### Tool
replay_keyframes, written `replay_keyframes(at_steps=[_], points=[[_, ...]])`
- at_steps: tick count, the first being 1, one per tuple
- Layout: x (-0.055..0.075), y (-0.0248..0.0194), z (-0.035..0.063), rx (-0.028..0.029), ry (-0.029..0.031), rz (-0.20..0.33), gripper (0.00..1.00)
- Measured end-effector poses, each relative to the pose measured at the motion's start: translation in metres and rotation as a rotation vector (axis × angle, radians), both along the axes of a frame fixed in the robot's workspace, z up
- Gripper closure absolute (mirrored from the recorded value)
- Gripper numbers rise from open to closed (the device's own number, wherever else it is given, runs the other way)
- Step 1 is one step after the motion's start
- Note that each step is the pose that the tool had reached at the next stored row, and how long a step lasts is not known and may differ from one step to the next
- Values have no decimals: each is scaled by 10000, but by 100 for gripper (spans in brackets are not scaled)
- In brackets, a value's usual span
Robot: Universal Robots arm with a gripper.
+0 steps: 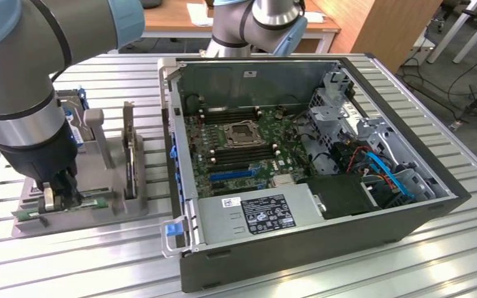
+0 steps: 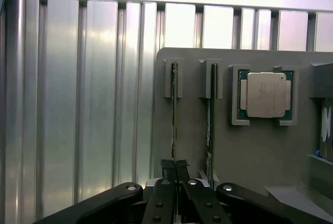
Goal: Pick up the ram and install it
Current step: 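Pick up the ram and move it above insertion slot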
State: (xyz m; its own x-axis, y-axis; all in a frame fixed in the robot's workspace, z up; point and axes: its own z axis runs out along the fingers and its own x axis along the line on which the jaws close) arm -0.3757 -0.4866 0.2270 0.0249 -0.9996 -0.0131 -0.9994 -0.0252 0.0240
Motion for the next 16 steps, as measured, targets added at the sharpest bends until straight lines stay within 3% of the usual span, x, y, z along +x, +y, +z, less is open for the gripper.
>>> replay_keyframes(at_steps=[16], points=[[0, 0, 286, 0, 0, -19, 89]])
